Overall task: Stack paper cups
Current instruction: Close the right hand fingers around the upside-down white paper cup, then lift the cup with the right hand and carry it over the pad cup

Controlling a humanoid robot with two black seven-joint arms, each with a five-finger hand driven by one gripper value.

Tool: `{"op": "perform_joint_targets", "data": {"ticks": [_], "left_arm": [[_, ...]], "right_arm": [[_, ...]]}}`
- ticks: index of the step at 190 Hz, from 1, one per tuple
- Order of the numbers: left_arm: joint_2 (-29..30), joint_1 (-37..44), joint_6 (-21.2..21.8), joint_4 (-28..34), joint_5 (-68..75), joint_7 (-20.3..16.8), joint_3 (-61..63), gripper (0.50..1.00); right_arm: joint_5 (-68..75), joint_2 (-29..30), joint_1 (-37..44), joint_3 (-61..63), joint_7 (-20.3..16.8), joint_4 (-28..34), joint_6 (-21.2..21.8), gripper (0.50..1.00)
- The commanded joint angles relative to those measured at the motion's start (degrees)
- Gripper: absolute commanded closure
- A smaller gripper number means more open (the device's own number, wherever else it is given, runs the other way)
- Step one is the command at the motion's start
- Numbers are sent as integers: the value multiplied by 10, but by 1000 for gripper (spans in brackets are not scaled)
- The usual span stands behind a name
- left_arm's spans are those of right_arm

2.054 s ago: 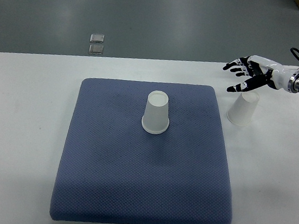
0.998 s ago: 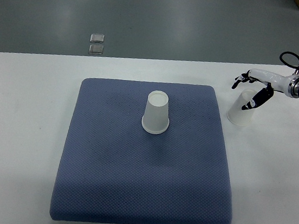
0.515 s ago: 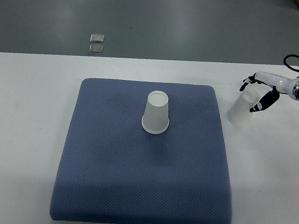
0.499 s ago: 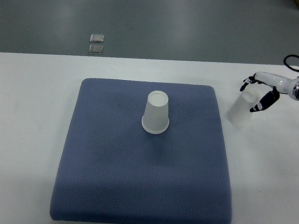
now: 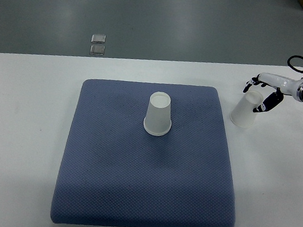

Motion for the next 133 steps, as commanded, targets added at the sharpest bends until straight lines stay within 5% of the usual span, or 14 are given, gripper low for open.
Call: {"op": "perform_joint_targets", "data": {"ticks": [1,37,60,75,82,133], "left_arm": [[0,0,0,0,0,0,0,500],[0,0,0,0,0,0,0,500],[0,0,0,0,0,0,0,500],[0,0,0,0,0,0,0,500],[0,0,0,0,0,0,0,500],[0,0,0,0,0,0,0,500]], "right_arm": [[0,0,-2,0,0,0,1,701],[0,0,-4,0,0,-1,1,744],[0,0,-3,0,0,-2,0,814],[0,0,-2,0,0,-2,0,912],[0,0,-1,0,0,-2,1,1000],[10,-2,26,4,0,-1,9,1000]]}}
